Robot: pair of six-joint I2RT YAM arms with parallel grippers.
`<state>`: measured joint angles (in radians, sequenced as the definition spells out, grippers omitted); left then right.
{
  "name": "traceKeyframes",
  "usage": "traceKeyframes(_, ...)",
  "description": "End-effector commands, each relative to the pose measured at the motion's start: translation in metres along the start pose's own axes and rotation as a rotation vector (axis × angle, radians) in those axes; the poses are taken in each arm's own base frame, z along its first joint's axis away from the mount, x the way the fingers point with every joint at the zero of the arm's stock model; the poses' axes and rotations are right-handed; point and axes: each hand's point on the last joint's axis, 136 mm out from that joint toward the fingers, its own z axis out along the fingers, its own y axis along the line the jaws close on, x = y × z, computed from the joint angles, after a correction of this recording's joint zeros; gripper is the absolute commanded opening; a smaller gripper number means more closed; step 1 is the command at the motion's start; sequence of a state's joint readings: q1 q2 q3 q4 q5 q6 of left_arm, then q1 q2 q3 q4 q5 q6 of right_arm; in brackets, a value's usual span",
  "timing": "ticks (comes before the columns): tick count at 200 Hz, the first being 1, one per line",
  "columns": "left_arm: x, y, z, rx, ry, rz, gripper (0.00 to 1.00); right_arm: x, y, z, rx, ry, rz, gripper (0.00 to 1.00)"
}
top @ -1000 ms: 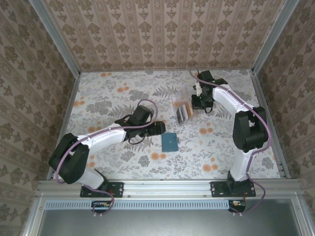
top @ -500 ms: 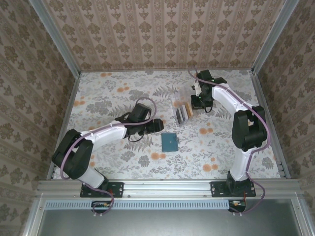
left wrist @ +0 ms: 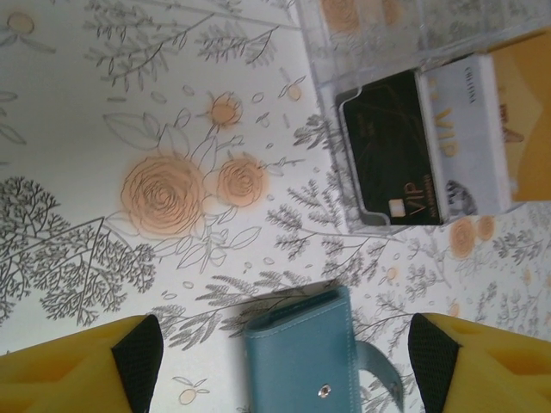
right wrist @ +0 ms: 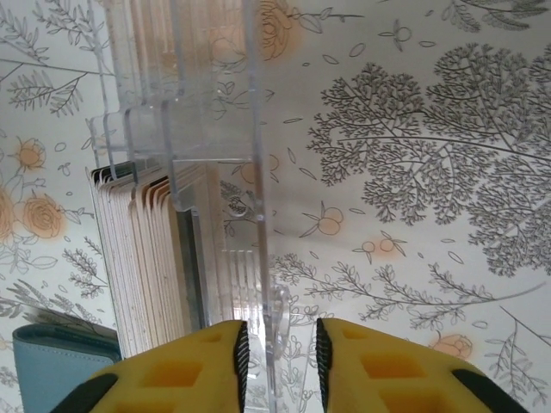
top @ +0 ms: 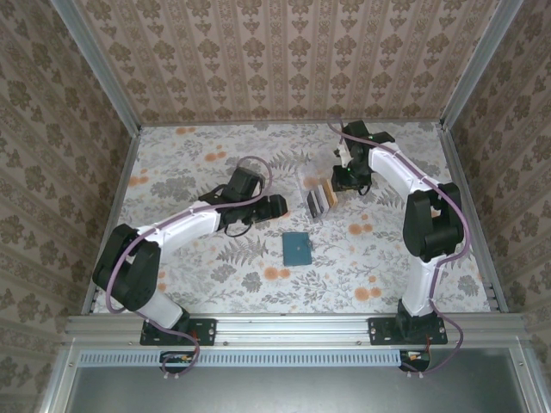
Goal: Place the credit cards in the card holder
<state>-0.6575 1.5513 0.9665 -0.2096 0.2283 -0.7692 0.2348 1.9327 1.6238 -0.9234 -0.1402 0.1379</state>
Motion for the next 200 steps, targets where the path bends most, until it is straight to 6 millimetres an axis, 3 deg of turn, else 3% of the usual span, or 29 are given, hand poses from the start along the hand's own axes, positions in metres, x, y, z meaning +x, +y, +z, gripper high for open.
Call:
traceKeyframes(1, -0.001, -0.004, -0.004, 0.043, -0.026, -0.004, 0.79, -0.012, -0.001, -0.042, 0.05, -0.081, 0.026, 0.42)
traceKeyframes(21, -0.002, -0.004, -0.001, 0.055, -0.036, -0.015, 0.79, -0.011, -0.005, -0.054, 0.08, -0.089, 0.05, 0.5)
traceKeyframes(56, -0.013, -0.012, -0.004, 0.087, -0.068, 0.007, 0.81, -0.01, 0.012, -0.078, 0.023, -0.163, 0.07, 0.64)
traceKeyframes(63, -0.016, -0.013, -0.006, 0.092, -0.076, 0.013, 0.82, -0.011, 0.015, -0.084, 0.014, -0.183, 0.076, 0.72)
traceKeyframes(66, -0.017, -0.014, -0.007, 0.094, -0.082, 0.016, 0.83, -0.012, 0.015, -0.088, 0.01, -0.195, 0.084, 0.83)
traceKeyframes(81, -0.024, -0.014, -0.012, 0.104, -0.108, 0.024, 0.84, -0.013, 0.017, -0.103, -0.005, -0.254, 0.108, 0.99)
traceKeyframes(114, -0.041, -0.014, -0.03, 0.107, -0.204, 0.046, 0.99, -0.024, 0.013, -0.139, -0.019, -0.452, 0.195, 1.0)
traceKeyframes(124, -0.046, -0.012, -0.038, 0.092, -0.248, 0.053, 1.0, -0.029, 0.013, -0.145, -0.033, -0.516, 0.186, 1.0)
traceKeyframes(146, -0.057, 0.001, -0.05, 0.034, -0.338, 0.047, 1.0, -0.026, 0.019, -0.136, -0.129, -0.546, 0.157, 1.0)
traceKeyframes(163, -0.064, 0.012, -0.057, -0.011, -0.392, 0.026, 1.0, -0.023, 0.033, -0.119, -0.203, -0.441, 0.137, 1.0)
traceKeyframes(189, -0.065, 0.02, -0.053, 0.051, -0.362, -0.041, 1.0, -0.012, 0.029, -0.081, -0.055, -0.281, 0.112, 0.85)
traceKeyframes(200, -0.062, 0.022, -0.047, 0.099, -0.307, -0.096, 1.0, -0.009, 0.024, -0.07, 0.037, -0.254, 0.093, 0.85)
